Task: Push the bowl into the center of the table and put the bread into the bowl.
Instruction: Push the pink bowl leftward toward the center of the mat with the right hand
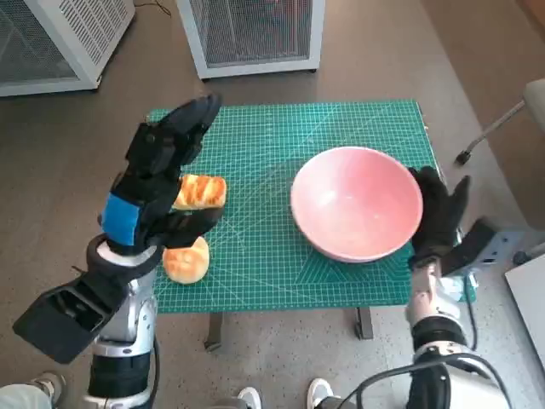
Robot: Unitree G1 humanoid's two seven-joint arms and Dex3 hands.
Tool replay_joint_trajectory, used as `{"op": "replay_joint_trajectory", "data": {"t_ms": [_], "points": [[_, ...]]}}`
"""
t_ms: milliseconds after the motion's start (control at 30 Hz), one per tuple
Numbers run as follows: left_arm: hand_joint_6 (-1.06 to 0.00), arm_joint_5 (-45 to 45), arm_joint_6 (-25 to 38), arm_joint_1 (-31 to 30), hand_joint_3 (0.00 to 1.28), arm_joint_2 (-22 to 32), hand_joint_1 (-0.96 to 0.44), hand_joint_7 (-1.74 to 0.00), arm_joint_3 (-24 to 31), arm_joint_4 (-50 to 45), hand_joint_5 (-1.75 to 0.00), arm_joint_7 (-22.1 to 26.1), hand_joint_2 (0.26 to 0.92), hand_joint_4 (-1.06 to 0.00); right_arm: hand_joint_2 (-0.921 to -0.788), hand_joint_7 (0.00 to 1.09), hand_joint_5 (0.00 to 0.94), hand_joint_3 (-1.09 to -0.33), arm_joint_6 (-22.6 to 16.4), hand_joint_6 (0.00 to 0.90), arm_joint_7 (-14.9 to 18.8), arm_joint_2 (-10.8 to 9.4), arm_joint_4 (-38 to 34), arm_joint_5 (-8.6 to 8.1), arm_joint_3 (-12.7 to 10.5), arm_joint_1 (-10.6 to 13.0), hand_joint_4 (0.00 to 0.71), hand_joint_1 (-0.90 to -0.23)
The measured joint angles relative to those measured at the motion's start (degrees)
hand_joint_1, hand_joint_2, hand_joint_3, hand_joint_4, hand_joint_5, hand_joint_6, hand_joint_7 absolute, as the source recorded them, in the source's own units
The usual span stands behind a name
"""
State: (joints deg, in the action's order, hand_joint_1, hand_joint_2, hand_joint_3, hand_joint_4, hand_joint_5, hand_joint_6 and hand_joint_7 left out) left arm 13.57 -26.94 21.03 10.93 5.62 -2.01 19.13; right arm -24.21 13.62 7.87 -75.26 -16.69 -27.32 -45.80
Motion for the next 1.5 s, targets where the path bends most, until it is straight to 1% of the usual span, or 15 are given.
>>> {"op": "replay_joint_trajectory", "data": {"t_ms": [133, 233, 367, 467, 567, 767, 1033, 1167, 1300, 1500], "points": [[-0.18, 0.0, 0.1, -1.0, 0.23, 0.2, -0.54, -0.44, 0.2, -1.2, -0.01, 0.0, 0.921, -0.3, -0.921, 0.46, 0.011, -0.651, 0.5, 0.137, 0.0, -1.1, -0.1, 0.28, 0.2, -1.1, 0.276, -0.56], [-0.2, 0.0, 0.1, -1.7, 0.23, 0.4, -0.54, -0.39, 0.6, -1.7, 0.0, 0.1, 0.921, -0.31, -0.921, 0.46, 0.014, -0.654, 1.0, 0.148, -0.2, -1.7, -0.3, 1.2, 0.7, -1.8, 0.285, -0.568], [-0.22, 0.0, 0.1, -2.9, 0.23, 0.8, -0.56, -0.35, 1.4, -2.1, -0.01, 0.0, 0.921, -0.31, -0.921, 0.47, 0.019, -0.663, 1.5, 0.161, -0.9, -2.4, -0.4, 1.71, 1.5, -2.7, 0.299, -0.568], [-0.25, 0.0, 0.1, -4.0, 0.23, 1.1, -0.56, -0.3, 1.9, -2.9, 0.0, 0.0, 0.921, -0.32, -0.921, 0.47, 0.017, -0.67, 2.0, 0.165, -1.6, -2.9, -0.5, 2.66, 2.0, -3.4, 0.299, -0.569], [-0.26, 0.0, 0.1, -4.9, 0.23, 1.3, -0.57, -0.28, 2.4, -3.8, 0.0, -0.1, 0.921, -0.32, -0.921, 0.47, 0.015, -0.674, 2.3, 0.161, -1.9, -3.4, -0.5, 3.39, 2.5, -4.1, 0.297, -0.58], [-0.31, 0.0, 0.7, -6.6, 0.23, 1.7, -0.57, -0.19, 3.3, -5.6, 0.0, -0.6, 0.921, -0.33, -0.921, 0.46, 0.014, -0.677, 3.1, 0.144, -2.4, -4.9, -0.6, 3.86, 3.1, -5.8, 0.302, -0.579], [-0.33, -0.2, 2.1, -8.9, 0.23, 2.0, -0.56, -0.15, 4.1, -8.1, 0.0, -2.1, 0.921, -0.32, -0.921, 0.46, 0.021, -0.677, 4.0, 0.168, -3.2, -6.6, -0.7, 5.58, 3.9, -7.7, 0.325, -0.574], [-0.34, -0.3, 2.5, -9.4, 0.22, 2.2, -0.56, -0.15, 4.3, -8.7, 0.0, -2.5, 0.921, -0.32, -0.921, 0.46, 0.022, -0.673, 4.4, 0.179, -3.2, -7.3, -0.8, 5.79, 3.9, -8.0, 0.334, -0.569], [-0.34, -0.3, 2.9, -9.9, 0.22, 2.3, -0.56, -0.14, 4.5, -9.0, 0.0, -2.8, 0.921, -0.32, -0.921, 0.45, 0.015, -0.67, 4.9, 0.18, -3.2, -7.8, -0.9, 5.93, 4.1, -8.5, 0.326, -0.556], [-0.35, -0.4, 2.9, -10.1, 0.22, 2.4, -0.55, -0.14, 4.6, -9.0, 0.0, -2.9, 0.921, -0.31, -0.921, 0.44, 0.008, -0.67, 5.0, 0.175, -3.1, -7.8, -0.9, 6.22, 4.4, -9.1, 0.317, -0.553]]}}
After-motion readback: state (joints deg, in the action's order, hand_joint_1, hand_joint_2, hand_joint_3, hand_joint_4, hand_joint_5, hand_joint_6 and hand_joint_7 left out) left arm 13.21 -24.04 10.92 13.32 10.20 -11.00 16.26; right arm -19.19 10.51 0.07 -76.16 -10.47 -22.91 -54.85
